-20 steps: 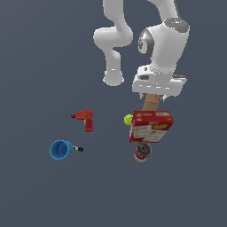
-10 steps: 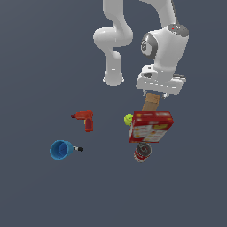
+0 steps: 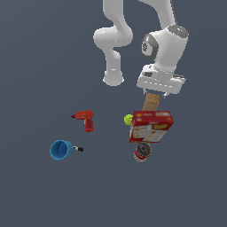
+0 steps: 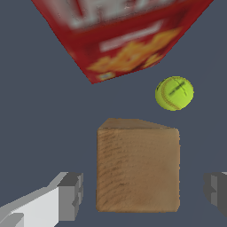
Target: Pick up a designated object from a clutter of objects.
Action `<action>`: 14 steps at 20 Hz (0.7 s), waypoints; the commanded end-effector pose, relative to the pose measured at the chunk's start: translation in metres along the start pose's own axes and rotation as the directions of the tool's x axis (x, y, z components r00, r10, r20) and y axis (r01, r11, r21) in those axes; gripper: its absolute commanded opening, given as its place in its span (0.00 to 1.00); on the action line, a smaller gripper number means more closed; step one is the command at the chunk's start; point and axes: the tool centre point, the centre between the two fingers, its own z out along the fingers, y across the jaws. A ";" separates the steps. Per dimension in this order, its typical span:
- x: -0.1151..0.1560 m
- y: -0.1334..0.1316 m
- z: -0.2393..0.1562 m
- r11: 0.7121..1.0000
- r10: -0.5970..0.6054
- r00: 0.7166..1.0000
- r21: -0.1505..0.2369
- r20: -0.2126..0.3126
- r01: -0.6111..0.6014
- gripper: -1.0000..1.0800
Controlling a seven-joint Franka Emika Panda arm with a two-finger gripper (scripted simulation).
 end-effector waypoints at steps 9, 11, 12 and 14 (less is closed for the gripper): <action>-0.001 0.000 0.024 1.000 0.001 1.000 0.001 0.001 -0.001 0.96; -0.002 0.000 0.032 1.000 0.001 1.000 0.001 0.001 -0.001 0.96; -0.002 0.000 0.036 1.000 0.001 1.000 0.001 0.001 -0.001 0.96; -0.002 0.000 0.042 1.000 0.002 1.000 0.001 0.001 -0.002 0.96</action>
